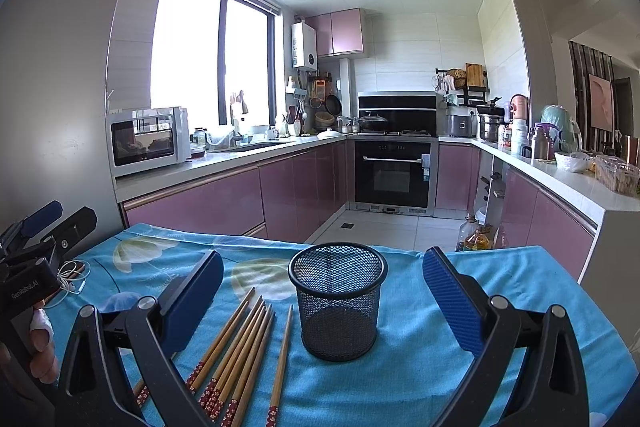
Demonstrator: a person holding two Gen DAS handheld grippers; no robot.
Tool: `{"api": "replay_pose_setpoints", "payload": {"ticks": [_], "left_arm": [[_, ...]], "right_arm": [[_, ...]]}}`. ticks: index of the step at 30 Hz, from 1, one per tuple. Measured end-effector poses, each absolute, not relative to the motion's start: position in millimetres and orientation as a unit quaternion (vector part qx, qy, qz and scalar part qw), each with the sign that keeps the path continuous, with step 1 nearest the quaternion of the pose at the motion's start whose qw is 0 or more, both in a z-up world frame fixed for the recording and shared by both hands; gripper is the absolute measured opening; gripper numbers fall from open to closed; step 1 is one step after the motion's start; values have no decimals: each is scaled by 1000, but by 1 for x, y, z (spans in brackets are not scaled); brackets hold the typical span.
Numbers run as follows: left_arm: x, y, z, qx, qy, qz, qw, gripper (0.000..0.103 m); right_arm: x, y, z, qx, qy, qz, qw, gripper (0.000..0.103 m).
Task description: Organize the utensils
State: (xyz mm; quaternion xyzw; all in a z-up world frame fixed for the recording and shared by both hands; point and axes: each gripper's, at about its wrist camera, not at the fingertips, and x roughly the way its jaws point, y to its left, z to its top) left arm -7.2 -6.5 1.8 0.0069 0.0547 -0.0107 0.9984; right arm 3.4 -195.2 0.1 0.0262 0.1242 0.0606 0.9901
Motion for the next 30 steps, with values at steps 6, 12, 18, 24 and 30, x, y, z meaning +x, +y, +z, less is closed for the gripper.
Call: {"api": "replay_pose_setpoints", "payload": {"ticks": [6,12,18,24,30], "left_arm": [[-6,-6,1,8,56,-10,998,97],[-6,-5,-3,11,63,-10,998,97],[-3,-3,-4,15,76,-12,997,97],[7,-3,-8,25,117,-19,993,97],[35,-3,-30,67,226,-46,971,97]], "right_arm": [[3,-196,0,28,126,61,990,97],[4,-196,-1,30,134,65,988,97],[8,-194,-5,29,156,79,984,97],[16,-190,-17,27,207,113,971,96],[41,-180,-47,26,318,155,935,70]]}}
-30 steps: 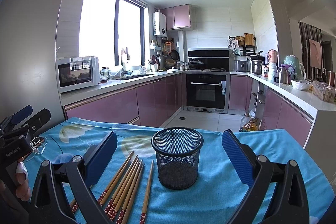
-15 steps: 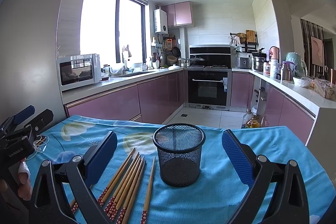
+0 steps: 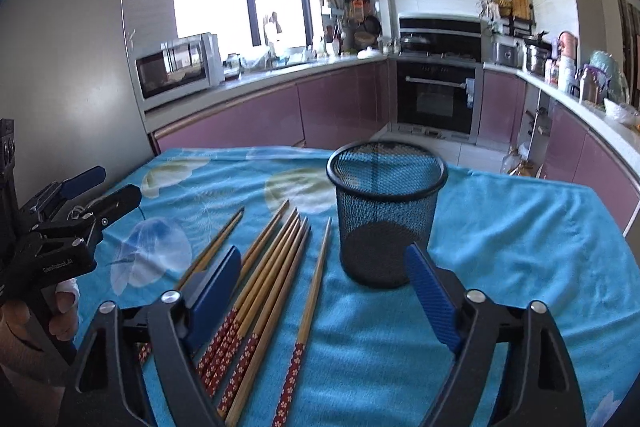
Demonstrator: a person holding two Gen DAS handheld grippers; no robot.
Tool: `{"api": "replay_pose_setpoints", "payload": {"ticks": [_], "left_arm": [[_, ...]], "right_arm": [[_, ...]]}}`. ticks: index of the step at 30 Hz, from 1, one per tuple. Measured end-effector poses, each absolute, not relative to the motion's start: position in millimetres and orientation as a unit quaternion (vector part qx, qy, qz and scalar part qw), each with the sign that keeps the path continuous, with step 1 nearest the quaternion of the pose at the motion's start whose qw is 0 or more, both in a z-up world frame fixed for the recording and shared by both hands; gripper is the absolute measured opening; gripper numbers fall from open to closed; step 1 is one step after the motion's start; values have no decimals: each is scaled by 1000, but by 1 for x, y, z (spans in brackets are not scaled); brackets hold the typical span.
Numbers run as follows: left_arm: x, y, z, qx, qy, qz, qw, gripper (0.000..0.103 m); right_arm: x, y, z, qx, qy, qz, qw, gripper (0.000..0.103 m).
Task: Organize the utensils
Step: 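Lower the right tool onto a chopstick and close its fingers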
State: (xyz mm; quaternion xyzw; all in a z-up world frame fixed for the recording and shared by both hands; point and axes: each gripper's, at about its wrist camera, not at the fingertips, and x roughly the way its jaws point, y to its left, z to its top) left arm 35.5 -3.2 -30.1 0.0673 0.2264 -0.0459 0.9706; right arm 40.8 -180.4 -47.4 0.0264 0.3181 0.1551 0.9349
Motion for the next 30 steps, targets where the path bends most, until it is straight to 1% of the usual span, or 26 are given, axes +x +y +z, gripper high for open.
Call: {"api": "replay_pose_setpoints", "payload": {"ticks": [1,3,4,5,6,7,11,12,14,16,18,27,30], "left_arm": [[41,-4,-35,76,247,-50,965,97],[51,-5,-48,89,282,-58,954,97],[56,-6,-55,94,294,-60,949,93],[60,-8,-61,96,305,-64,945,89],[63,-8,-65,96,315,-70,942,87],[67,-10,-71,96,323,-74,938,86],[81,-16,-87,94,358,-89,925,74],[84,-17,-89,93,367,-92,921,72],[92,-17,-95,89,384,-98,914,65],[97,-18,-99,87,398,-102,908,62],[100,-19,-102,83,409,-104,903,61],[114,-28,-111,92,427,-117,892,61],[118,-28,-110,82,432,-123,889,53]], "right_arm": [[45,-177,-54,25,336,158,928,68],[52,-172,-64,24,362,166,917,56],[54,-169,-68,22,370,171,913,54],[56,-165,-70,17,376,172,910,49],[57,-164,-72,15,381,172,908,45],[60,-161,-74,14,387,173,905,44],[70,-155,-78,3,409,171,896,38],[73,-153,-80,0,414,170,894,35],[77,-152,-82,1,423,168,890,31],[82,-152,-86,1,428,167,888,30],[84,-152,-89,1,431,168,886,30],[92,-146,-92,-12,437,166,884,29],[95,-144,-92,-14,439,162,884,24]]}}
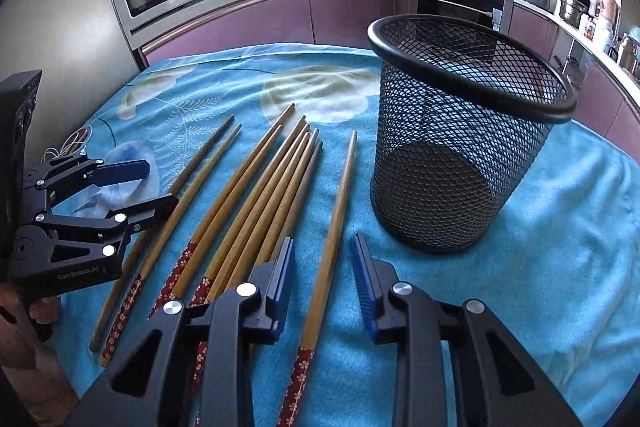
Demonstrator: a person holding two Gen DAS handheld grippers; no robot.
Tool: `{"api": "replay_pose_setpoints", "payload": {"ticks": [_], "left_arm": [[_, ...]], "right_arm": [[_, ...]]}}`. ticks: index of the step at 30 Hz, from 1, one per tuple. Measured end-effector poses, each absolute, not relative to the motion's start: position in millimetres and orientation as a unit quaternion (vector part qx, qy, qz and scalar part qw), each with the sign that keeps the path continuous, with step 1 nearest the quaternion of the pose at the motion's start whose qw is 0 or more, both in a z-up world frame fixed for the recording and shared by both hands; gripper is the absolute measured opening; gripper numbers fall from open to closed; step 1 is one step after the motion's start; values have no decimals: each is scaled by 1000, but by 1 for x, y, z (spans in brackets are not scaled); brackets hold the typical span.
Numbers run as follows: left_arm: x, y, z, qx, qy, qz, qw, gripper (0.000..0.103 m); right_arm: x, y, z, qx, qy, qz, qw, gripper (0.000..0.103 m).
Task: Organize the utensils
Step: 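Lower the right tool onto a chopstick and close its fingers, then lift the chopstick upright with the right tool over the mesh holder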
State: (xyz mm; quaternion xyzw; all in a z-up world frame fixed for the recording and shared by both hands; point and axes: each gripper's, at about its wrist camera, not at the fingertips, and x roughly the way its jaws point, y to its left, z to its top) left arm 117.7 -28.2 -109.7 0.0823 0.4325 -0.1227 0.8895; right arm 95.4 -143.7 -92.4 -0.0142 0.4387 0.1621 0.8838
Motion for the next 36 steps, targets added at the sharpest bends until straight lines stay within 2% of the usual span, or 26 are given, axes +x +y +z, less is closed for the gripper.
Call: {"api": "replay_pose_setpoints", "payload": {"ticks": [1,3,8,9,21,36], "left_arm": [[120,-28,-110,76,435,-125,889,49],[123,-29,-108,71,437,-127,888,40],[128,-30,-106,45,444,-133,885,14],[127,-29,-106,34,446,-137,884,11],[108,-15,-79,-7,424,-157,892,9],[71,-15,34,-78,299,-285,907,7]], "right_arm": [[96,-144,-93,-12,439,162,884,22],[99,-149,-93,4,444,163,881,9],[99,-159,-93,45,446,176,876,6],[98,-160,-92,48,445,179,876,6],[75,-172,-54,60,384,219,895,6],[63,-209,21,103,269,240,927,6]]}}
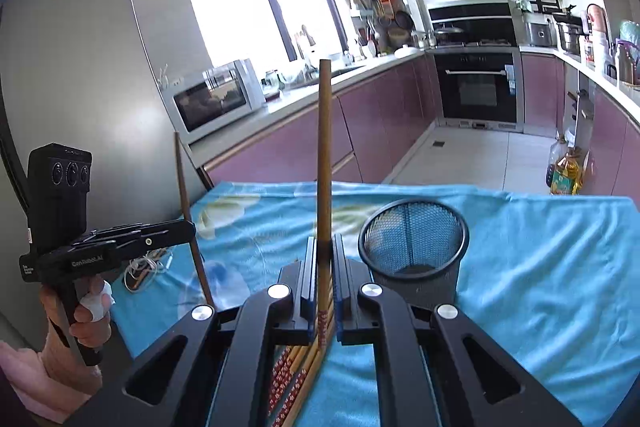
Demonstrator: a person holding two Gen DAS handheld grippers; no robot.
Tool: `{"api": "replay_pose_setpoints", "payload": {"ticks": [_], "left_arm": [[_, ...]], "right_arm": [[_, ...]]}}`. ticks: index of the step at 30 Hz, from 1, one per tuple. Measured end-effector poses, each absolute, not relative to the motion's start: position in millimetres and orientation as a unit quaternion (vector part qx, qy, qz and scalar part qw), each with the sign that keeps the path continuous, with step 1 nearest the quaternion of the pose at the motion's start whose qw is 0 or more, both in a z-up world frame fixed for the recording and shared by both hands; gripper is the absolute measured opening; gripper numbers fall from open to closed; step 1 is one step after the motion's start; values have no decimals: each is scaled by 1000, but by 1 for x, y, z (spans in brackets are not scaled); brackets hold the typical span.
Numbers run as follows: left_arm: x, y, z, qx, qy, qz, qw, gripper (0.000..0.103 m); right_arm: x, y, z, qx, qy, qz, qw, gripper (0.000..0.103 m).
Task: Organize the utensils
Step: 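Lift the chopstick upright with the right tool over the mesh holder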
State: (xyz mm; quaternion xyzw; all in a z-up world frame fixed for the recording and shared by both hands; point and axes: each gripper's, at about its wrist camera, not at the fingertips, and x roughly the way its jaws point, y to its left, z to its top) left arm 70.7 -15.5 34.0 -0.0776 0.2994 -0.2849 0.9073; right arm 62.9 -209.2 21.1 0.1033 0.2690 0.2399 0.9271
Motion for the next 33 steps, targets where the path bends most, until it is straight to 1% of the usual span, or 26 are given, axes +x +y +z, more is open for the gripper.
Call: {"api": "replay_pose_setpoints", "payload": {"ticks": [4,12,18,22,33], "left_arm": [[74,-29,60,-79,262,-291,917,7],[98,-70,106,-92,222,-329,913,7],[117,-96,129,-83,200,-328,920,7],[132,-119,126,-62,212,-323,920,7],[173,-160,51,-3,316,-320,893,8]], "right_arm": [[68,-215,40,97,249,238,934,6],[73,-228,76,78,207,212,952,6],[88,-244,87,72,194,181,961,6],[103,-250,80,67,211,169,960,6],[144,-241,30,55,328,182,925,6]]}}
